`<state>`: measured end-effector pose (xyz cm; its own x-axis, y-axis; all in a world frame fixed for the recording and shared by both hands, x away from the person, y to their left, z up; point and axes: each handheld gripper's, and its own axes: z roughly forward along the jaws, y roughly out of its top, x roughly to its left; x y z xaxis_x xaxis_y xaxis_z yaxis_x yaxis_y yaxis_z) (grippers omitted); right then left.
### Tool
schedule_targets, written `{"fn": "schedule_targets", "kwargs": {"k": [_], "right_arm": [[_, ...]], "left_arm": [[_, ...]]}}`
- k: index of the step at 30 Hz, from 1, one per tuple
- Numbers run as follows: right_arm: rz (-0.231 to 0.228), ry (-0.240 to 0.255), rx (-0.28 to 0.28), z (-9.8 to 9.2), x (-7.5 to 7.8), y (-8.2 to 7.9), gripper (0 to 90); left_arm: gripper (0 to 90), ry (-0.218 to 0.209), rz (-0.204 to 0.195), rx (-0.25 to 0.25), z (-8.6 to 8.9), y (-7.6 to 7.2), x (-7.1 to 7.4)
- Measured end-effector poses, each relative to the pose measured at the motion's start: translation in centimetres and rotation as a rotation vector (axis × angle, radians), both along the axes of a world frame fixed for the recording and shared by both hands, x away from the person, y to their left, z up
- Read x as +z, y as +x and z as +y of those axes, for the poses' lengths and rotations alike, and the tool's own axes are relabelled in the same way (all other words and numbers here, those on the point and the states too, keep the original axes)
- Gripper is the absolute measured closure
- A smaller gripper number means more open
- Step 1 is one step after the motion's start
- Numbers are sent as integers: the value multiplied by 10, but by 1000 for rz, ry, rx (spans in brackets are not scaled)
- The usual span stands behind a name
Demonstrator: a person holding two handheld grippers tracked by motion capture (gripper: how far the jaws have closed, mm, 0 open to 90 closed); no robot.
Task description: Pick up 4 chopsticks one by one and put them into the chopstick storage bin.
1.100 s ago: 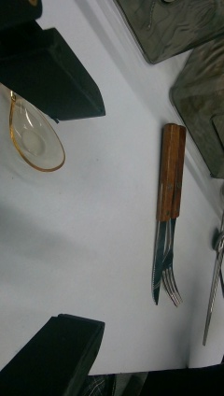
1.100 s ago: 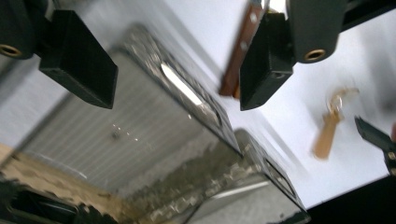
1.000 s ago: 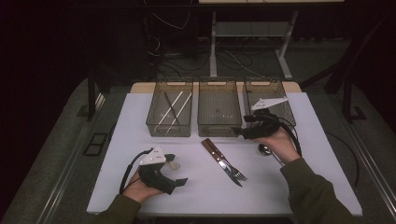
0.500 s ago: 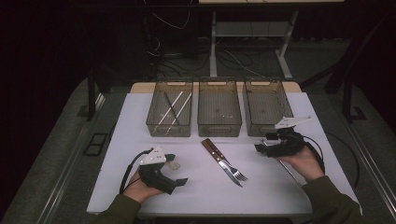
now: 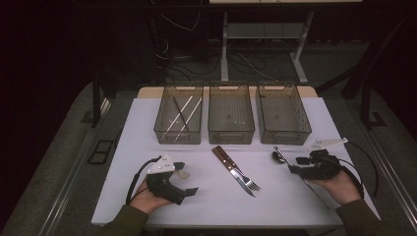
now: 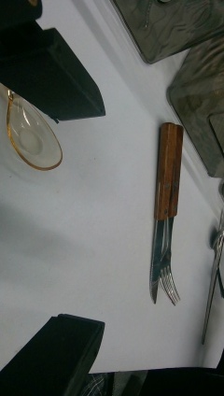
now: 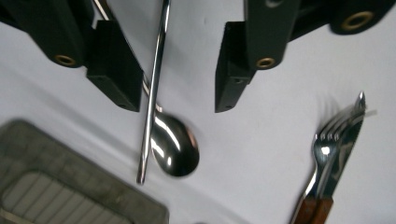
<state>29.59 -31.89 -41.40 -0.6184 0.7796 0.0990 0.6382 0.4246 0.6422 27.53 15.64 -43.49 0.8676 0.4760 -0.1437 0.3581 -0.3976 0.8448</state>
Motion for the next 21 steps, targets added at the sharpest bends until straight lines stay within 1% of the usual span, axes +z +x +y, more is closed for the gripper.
{"fn": "schedule_targets", "kwargs": {"k": [6,8,10,12,15,21], "right_arm": [[37,-40,-19,-10,-9,-12,633],[49,-36,-26,-14,-11,-15,667],[55,-38,-33,-16,-13,-18,706],[49,-45,-37,-17,-14,-20,737],[43,-53,-39,-17,-16,-21,767],[64,-74,-49,-15,-22,-20,797]], "left_arm": [[0,1,-1,-1,0,0,0],[0,0,-1,-1,0,0,0],[0,1,0,-1,-1,0,0],[0,2,0,-1,-1,0,0],[0,3,0,-1,-1,0,0],[0,1,1,-1,-1,0,0]]}}
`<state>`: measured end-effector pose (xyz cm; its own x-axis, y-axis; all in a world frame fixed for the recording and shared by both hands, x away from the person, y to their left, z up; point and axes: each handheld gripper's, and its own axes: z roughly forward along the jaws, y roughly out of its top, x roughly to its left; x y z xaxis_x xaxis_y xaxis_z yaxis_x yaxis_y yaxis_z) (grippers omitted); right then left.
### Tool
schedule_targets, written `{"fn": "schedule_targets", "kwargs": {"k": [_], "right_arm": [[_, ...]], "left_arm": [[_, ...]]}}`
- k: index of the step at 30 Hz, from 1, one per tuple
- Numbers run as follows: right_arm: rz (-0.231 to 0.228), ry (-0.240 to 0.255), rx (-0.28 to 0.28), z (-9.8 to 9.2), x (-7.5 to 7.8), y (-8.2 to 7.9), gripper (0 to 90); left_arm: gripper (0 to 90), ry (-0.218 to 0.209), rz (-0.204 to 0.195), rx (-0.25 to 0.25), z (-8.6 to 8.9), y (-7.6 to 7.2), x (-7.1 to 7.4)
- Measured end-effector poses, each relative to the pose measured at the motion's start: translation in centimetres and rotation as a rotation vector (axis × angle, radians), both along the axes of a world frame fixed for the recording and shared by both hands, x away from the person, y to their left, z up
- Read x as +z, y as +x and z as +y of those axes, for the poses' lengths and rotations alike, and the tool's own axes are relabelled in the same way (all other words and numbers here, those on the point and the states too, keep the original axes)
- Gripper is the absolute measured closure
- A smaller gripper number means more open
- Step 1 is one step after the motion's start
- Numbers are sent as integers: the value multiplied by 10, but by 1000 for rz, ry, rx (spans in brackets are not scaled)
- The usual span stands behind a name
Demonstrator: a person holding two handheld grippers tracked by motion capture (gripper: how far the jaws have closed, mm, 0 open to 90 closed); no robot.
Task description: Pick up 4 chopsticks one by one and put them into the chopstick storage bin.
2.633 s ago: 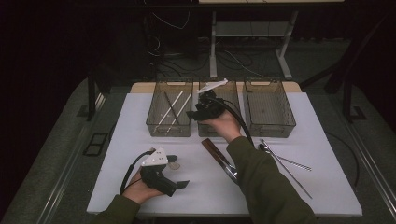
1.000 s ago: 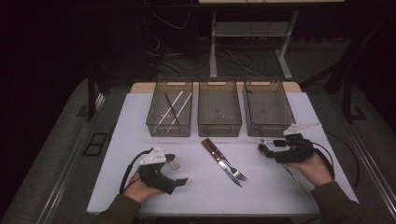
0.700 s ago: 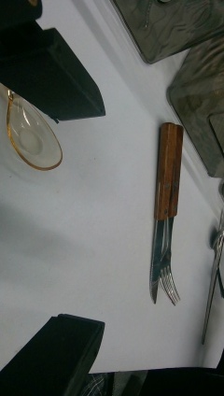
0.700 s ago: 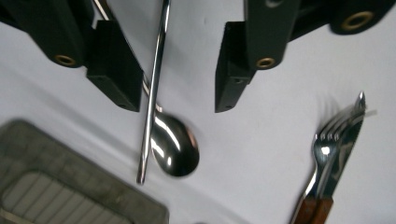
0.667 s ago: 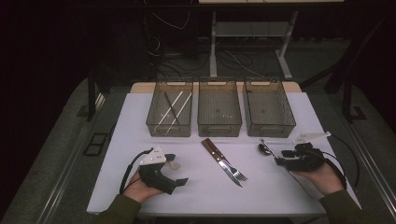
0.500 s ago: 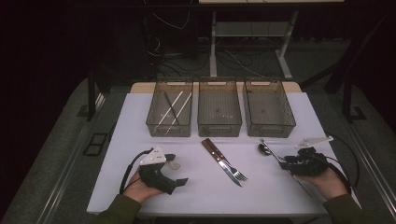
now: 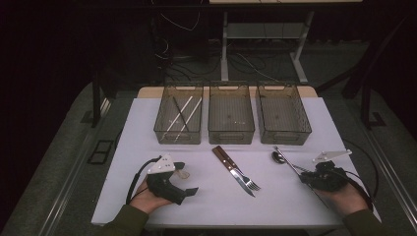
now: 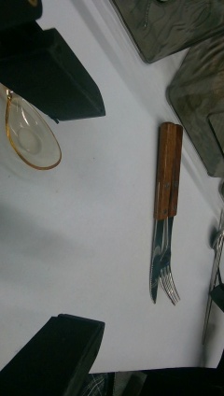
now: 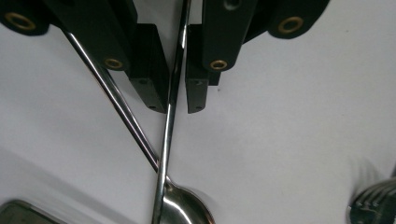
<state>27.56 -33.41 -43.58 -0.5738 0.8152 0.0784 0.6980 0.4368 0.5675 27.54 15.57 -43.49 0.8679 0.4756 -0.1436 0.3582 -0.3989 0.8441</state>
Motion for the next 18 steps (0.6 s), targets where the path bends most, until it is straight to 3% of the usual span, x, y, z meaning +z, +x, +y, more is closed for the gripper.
{"fn": "schedule_targets", "kwargs": {"k": [8,18], "right_arm": [[-13,-16,-14,1,-4,-1,840],[-13,5,-22,-2,-4,0,859]], "left_arm": [[0,2,0,0,0,0,0],[0,3,-2,-1,0,0,0]]}}
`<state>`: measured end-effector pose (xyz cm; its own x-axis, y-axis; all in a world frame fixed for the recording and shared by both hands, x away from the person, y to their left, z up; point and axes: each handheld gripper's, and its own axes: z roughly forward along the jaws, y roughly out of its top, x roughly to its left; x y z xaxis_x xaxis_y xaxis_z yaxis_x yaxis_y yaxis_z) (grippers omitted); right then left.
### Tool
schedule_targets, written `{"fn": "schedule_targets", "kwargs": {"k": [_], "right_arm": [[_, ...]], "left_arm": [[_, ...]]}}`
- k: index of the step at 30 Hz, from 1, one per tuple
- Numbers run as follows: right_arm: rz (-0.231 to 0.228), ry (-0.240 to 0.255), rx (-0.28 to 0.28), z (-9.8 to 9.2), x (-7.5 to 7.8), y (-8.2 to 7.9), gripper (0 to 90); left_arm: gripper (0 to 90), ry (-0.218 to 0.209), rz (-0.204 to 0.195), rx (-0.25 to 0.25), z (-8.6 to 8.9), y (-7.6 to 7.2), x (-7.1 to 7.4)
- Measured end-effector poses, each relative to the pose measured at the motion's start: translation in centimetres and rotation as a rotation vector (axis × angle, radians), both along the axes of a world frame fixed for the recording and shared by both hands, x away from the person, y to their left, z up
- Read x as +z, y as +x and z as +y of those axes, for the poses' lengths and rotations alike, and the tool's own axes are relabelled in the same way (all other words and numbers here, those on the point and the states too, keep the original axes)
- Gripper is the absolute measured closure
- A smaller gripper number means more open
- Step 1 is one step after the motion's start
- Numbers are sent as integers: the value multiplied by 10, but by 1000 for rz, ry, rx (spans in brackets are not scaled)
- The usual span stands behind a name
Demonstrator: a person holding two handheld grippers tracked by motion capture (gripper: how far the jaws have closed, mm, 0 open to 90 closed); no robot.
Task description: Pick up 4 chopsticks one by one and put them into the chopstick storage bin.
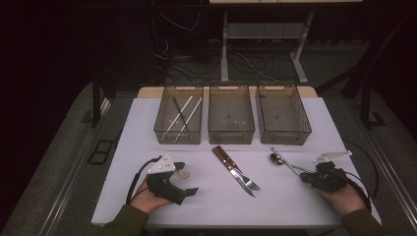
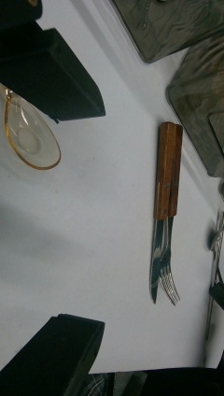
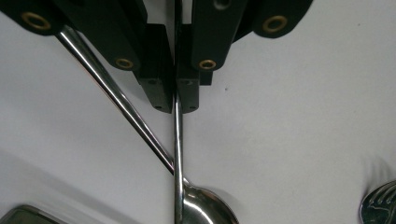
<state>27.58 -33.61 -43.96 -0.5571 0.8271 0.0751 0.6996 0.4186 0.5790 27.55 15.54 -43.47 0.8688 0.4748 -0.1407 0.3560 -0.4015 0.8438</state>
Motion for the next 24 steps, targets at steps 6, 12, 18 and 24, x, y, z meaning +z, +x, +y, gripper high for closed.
{"fn": "schedule_targets", "kwargs": {"k": [6,12,18,24], "right_arm": [[-24,31,-5,-5,6,0,860],[-33,51,-2,-9,12,-1,860],[-46,66,3,-13,18,-1,861],[-76,86,15,-16,26,-3,860]], "left_arm": [[0,1,-1,-1,0,0,0],[0,3,-1,-1,0,0,0],[0,7,-5,-5,0,0,0],[0,9,-4,-6,0,0,0]]}}
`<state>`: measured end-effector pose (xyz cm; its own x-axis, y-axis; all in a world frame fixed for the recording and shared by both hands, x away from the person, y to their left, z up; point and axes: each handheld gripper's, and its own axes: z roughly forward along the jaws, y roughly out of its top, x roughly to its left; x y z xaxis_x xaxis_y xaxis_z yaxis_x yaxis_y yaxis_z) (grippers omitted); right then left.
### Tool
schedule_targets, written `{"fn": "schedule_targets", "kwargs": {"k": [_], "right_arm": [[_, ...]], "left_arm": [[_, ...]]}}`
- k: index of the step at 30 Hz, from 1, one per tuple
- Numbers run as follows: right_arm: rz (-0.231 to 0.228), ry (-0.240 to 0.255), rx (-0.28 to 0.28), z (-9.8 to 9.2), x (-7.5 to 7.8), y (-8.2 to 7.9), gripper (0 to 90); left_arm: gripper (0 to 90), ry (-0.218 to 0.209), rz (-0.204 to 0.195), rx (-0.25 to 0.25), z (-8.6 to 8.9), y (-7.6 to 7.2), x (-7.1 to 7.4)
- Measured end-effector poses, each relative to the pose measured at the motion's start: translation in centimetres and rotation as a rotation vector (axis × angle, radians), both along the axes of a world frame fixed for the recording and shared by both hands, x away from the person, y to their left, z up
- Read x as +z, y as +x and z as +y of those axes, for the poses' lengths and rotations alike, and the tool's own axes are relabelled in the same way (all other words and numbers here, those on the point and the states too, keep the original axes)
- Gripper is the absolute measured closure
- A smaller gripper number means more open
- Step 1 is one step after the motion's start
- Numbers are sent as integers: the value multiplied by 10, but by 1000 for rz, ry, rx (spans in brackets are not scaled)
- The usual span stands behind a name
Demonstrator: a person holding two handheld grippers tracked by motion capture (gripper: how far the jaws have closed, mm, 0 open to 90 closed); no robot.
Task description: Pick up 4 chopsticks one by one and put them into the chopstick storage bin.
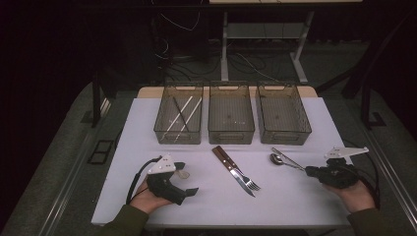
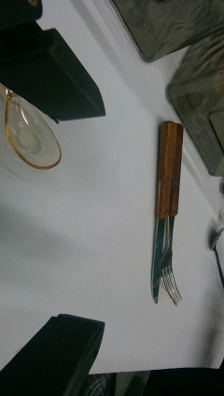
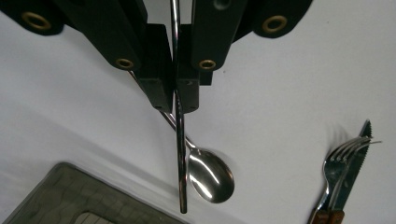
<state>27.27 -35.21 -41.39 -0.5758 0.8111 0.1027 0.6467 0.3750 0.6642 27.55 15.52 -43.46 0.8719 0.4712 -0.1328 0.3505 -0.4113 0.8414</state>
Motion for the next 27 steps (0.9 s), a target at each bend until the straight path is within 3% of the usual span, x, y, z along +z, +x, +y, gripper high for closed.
{"fn": "schedule_targets", "kwargs": {"k": [7,11,27], "right_arm": [[-23,37,3,-2,9,-2,860],[-41,63,36,1,12,-2,860],[-67,118,117,35,30,11,861]], "left_arm": [[0,0,4,1,0,0,0],[0,3,5,1,0,0,0],[0,3,6,3,-1,0,-1]]}}
